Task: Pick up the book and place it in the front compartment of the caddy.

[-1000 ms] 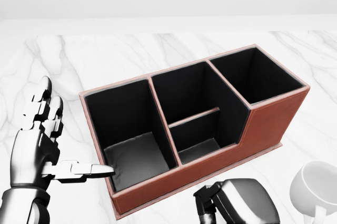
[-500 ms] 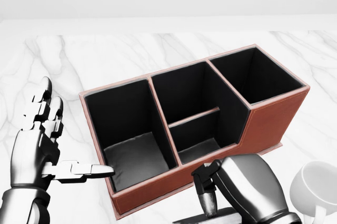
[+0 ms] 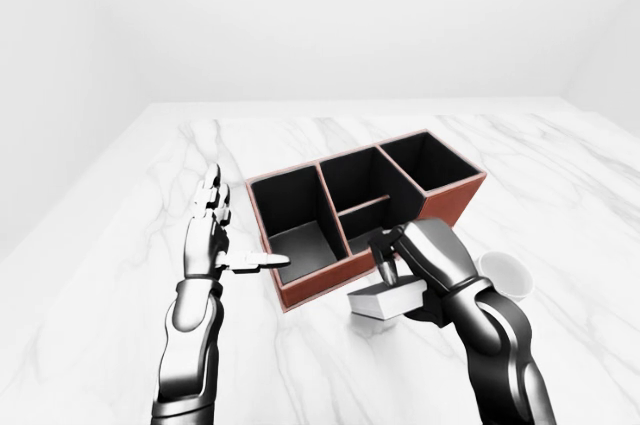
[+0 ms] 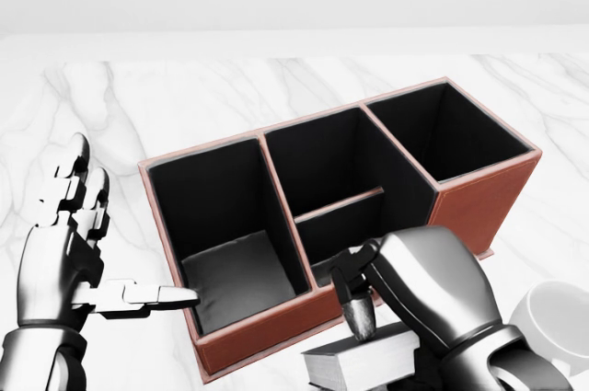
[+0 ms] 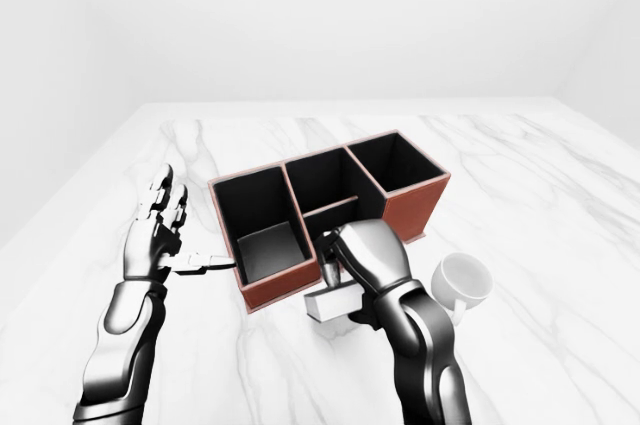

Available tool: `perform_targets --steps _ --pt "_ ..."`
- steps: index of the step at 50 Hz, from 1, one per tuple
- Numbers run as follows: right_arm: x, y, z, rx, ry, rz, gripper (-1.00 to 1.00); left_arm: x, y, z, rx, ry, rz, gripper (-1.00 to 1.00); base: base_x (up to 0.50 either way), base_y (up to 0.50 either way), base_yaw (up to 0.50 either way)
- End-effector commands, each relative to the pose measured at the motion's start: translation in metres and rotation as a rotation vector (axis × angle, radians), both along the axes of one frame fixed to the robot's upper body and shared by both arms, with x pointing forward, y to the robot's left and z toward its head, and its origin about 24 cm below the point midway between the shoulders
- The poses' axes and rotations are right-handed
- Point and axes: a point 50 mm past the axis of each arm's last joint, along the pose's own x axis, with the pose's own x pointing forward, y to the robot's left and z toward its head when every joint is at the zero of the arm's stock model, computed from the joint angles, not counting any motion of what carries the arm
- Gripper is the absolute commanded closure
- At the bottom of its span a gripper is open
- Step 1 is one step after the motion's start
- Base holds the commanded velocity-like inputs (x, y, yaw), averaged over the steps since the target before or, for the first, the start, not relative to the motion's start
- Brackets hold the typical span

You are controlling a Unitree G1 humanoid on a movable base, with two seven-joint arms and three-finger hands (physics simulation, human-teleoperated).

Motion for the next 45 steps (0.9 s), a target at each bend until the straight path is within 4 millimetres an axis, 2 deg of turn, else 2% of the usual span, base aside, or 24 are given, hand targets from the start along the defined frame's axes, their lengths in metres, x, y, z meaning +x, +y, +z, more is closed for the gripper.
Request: perform_targets --steps 1,45 --pt "0.005 0.001 0.013 -0.011 -0.056 0.003 1.00 0.000 0.001 0.001 0.000 -0.006 0.001 -1.00 0.00 0.00 0.00" --pt "0.036 0.004 0.043 -0.043 -0.141 0.040 1.00 0.001 0.001 -0.003 -0.002 0.011 0.002 -1.00 0.00 0.00 0.00"
